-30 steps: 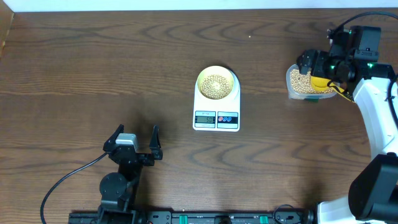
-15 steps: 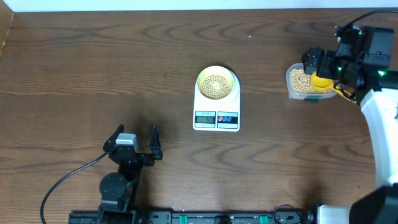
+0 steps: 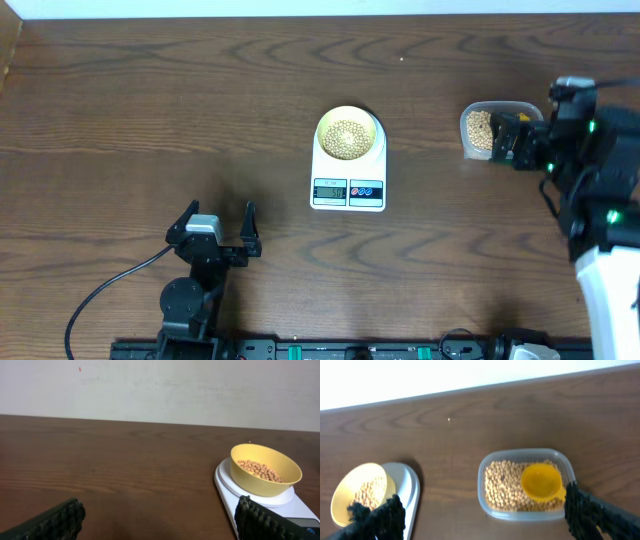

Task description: Scoop item into bowl and weigh 50g on scale

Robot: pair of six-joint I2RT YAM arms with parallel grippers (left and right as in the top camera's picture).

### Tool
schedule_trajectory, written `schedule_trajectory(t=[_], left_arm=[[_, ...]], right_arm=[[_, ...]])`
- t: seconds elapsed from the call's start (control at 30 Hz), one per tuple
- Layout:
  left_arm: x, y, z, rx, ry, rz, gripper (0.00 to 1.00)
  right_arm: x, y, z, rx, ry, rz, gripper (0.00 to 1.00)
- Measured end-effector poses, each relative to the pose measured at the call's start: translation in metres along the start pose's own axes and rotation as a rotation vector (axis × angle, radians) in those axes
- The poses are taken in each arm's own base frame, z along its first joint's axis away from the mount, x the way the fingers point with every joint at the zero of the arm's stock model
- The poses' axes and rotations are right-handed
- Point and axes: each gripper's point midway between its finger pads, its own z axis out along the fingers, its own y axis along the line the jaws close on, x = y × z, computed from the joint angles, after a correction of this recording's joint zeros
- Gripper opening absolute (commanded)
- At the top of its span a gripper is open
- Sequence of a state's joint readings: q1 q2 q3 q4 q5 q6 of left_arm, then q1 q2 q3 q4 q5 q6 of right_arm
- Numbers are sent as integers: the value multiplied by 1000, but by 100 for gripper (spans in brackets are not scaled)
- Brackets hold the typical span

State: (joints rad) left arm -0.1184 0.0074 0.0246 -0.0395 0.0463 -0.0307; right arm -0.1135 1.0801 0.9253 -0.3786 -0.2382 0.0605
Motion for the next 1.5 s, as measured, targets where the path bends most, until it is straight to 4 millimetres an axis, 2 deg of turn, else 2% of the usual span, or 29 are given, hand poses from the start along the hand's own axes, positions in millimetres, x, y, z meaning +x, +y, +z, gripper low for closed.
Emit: schedule_trajectory(t=[0.23,0.37,0.53,0.73,1.07,1.13,1.23,1.5], left_arm=[[0,0,0,0,0,-2,98],[0,0,0,0,0,-2,98],[0,0,0,0,0,-2,98],[0,0,0,0,0,-2,98],[0,0,0,1,0,-2,98],[0,0,0,0,0,-2,98],[0,0,0,0,0,-2,98],[0,0,0,1,0,-1,98]], right_arm=[[18,6,-27,-17,-227,-57,99],[33,9,-36,-23,-270,-69,99],[40,12,-50,-26,-323,-82,99],[61,11,-57,-28,-426,-109,99],[97,5,-53,2,-537,-150,99],[107,6,-50,6,-524,-175,99],[109,5,-51,25,-523,-195,99],[131,0,-42,44,-429,-191,99]])
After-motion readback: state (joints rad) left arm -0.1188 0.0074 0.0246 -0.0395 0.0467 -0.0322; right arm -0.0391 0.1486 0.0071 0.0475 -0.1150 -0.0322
